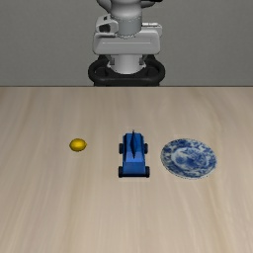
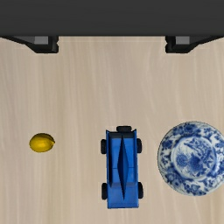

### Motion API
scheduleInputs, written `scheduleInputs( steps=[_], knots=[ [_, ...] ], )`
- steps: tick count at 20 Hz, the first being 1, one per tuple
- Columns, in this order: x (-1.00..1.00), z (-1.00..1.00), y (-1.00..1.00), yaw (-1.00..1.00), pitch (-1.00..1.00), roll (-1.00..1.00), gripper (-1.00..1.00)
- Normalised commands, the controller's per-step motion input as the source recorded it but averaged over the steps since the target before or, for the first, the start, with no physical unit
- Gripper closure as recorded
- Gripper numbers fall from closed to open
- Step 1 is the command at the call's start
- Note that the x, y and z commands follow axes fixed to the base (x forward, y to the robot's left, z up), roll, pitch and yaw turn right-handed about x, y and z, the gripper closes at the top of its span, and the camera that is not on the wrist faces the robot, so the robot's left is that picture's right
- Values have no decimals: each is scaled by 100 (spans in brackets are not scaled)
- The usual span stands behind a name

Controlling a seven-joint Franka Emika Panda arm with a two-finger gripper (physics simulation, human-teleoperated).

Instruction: Pick up the lemon and put it on the plate

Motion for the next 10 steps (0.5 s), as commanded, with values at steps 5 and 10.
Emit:
scheduleInputs(
  steps=[5,10],
  knots=[
    [0,0,-100,0,0,0,-100],
    [0,0,-100,0,0,0,-100]
  ],
)
